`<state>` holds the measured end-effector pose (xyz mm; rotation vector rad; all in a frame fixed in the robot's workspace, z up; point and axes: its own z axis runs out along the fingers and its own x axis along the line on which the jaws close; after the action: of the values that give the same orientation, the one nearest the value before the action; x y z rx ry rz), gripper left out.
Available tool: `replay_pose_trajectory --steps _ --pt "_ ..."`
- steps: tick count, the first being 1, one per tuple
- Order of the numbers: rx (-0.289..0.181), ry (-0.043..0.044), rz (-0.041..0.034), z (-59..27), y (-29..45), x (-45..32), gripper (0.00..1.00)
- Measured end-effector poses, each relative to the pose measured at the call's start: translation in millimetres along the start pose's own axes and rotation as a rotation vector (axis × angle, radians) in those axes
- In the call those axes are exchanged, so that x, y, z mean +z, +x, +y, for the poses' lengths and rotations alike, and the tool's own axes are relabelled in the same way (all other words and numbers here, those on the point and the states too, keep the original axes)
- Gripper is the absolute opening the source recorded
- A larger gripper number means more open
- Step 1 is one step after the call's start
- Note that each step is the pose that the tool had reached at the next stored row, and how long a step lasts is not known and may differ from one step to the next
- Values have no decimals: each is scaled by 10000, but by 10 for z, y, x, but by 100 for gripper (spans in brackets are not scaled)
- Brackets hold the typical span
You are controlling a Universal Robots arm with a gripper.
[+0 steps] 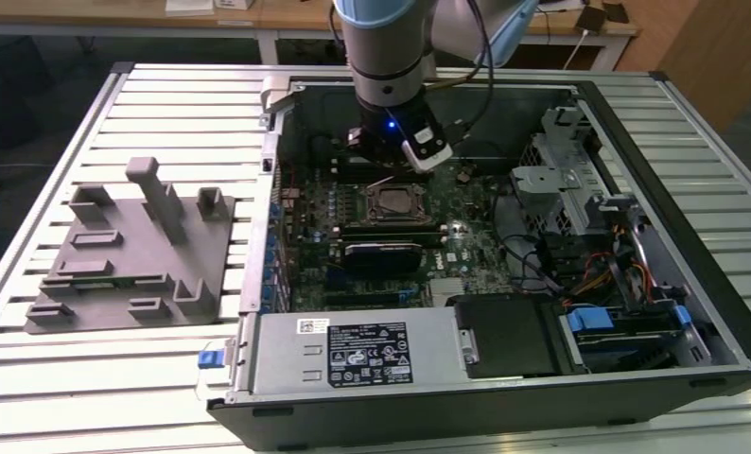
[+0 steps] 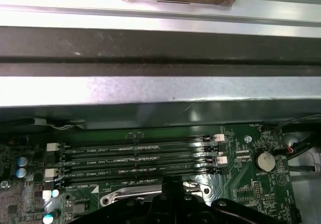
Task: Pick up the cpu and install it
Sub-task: 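Install the first cpu locking lever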
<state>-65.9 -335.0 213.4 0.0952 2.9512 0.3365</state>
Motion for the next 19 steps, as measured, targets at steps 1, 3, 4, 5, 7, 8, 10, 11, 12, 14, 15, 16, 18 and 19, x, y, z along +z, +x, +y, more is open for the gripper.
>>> replay_pose_trajectory --steps 1,3,4,5,7,8,10,11,12,14,15,16,18,19 --pt "26 3 -36 -1 1 7 11" --pt "89 10 -117 -4 3 20 11" --pt "129 17 -148 -6 4 26 11" --pt "164 25 -156 -6 4 27 11" --pt "302 53 -192 -7 6 35 11" --pt "396 77 -216 -8 7 40 11" --pt "504 99 -241 -2 9 50 11" --pt "528 106 -248 11 11 59 11" --pt "538 111 -251 28 13 68 11" --pt "544 124 -254 61 17 84 11" --pt "544 142 -256 71 19 90 11" --pt "542 167 -257 76 20 95 11" --pt "540 269 -272 76 22 104 11" --pt "557 320 -285 75 23 109 11"
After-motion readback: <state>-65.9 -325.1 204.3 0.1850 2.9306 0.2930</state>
